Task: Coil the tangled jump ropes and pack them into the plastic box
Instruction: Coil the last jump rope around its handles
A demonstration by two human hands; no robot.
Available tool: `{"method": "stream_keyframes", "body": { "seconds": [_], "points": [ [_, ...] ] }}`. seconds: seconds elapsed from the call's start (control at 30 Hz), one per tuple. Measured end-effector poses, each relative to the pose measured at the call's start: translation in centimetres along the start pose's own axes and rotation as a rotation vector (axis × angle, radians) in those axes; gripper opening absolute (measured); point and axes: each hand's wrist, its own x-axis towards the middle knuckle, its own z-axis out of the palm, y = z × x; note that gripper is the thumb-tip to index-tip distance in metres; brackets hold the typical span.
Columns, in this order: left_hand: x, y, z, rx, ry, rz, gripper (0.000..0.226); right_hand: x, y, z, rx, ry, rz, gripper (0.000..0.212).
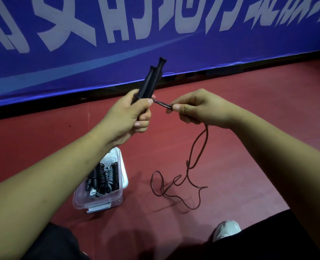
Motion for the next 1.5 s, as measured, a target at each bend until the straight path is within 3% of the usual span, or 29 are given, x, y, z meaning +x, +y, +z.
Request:
{"method": "stream_keyframes", "body": {
  "seconds": [0.07, 0.13, 0.23, 0.47, 0.63, 0.73, 0.87, 1.07, 1.27, 1.5],
  "points": [
    [0.4, -0.1, -0.3, 0.019, 0.053, -0.049, 0.007, -0.2, -0.5, -0.4, -0.094, -0.023, 0.023, 0.014],
    [0.7, -0.3, -0.7, 0.035, 0.117, -0.095, 0.015, -0.4, -1.0, -0.4, -0.185, -0.035, 0.038, 0.013],
    [1.1, -0.3, -1.7, -0.016, 0.191, -0.169, 0.012, -0.6, -1.3, -0.6, -0.15, 0.012, 0.069, 0.019],
    [0.9, -0.7, -1.7, -0.119, 0.113, -0.369, 0.007, -0.8, -1.5, -0.7, 0.05, 0.049, 0.118, 0.029],
    [0.5, -1.2, -1.6, -0.108, 0.041, -0.46, 0.025, -1.3, -2.3, -1.2, -0.137, 0.019, 0.098, 0.02],
    [0.6, -1.4, -1.7, 0.044, -0.028, -0.473, 0.02, -1.0, -2.5, -1.2, -0.302, 0.011, 0.041, 0.012],
    [0.2, -1.7, -1.3, 0.429, -0.187, -0.415, 0.007, -0.8, -2.6, -1.0, -0.397, 0.048, -0.021, 0.007],
    [-0.4, -2.0, -0.3, 0.942, -0.398, -0.267, 0.016, -0.5, -2.4, -0.7, -0.455, 0.092, -0.079, 0.007],
    [-1.5, -1.7, 2.1, 1.177, -0.389, -0.234, 0.064, -0.2, -2.4, -0.7, -0.394, 0.086, -0.1, 0.013],
    [-2.2, -1.2, 1.7, 1.474, -0.572, 0.038, 0.023, 0.0, -0.5, -1.1, -0.293, 0.04, -0.066, 0.017]
  ]
}}
